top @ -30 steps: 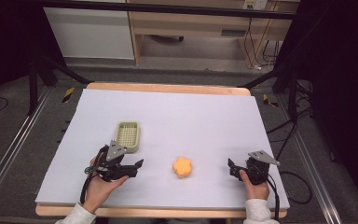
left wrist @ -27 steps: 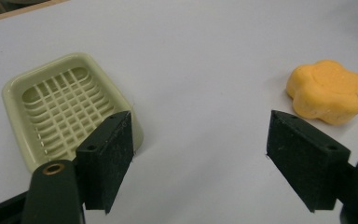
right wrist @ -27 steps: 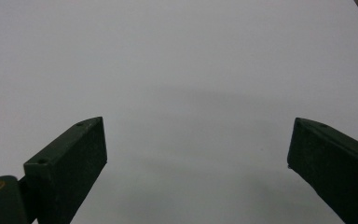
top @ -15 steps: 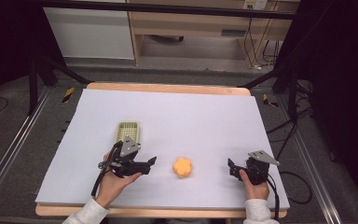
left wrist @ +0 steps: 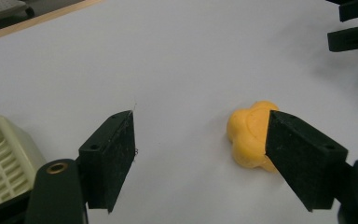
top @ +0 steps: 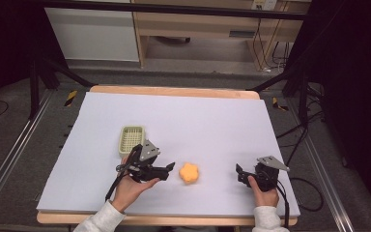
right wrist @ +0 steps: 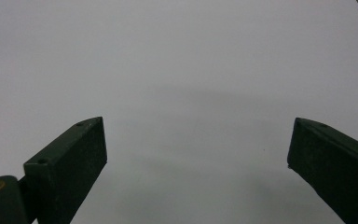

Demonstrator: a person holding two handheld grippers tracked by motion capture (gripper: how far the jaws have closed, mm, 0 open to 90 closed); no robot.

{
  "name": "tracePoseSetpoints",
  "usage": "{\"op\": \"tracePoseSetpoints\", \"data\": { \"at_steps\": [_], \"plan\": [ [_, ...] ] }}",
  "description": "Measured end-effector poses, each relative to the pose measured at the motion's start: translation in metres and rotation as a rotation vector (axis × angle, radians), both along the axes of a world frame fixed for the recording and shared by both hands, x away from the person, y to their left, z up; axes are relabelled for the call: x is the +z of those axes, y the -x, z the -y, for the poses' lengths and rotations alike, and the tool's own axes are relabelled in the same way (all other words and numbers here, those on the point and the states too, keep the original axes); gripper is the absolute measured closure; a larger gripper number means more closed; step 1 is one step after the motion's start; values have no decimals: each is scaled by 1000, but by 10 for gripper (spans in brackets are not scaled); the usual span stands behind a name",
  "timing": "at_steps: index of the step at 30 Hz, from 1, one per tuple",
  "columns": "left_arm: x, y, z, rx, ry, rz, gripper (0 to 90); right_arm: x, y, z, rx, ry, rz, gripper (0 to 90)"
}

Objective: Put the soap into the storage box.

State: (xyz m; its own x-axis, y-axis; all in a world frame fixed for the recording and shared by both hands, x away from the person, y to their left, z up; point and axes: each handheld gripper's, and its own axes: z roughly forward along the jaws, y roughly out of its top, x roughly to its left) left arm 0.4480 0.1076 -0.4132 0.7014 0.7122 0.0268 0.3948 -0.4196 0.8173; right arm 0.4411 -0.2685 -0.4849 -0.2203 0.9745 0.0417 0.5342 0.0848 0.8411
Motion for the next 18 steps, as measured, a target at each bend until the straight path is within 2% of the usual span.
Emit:
{"op": "tracePoseSetpoints", "data": {
  "at_steps": [9, 18],
  "plan": [
    [-5, -1, 20, -33, -10, -13, 248, 0, 0, 0, -2, 1, -1, 51],
    [-11, -3, 32, -57, -24, -30, 253, 0, 0, -1, -1, 1, 0, 51]
  ]
}}
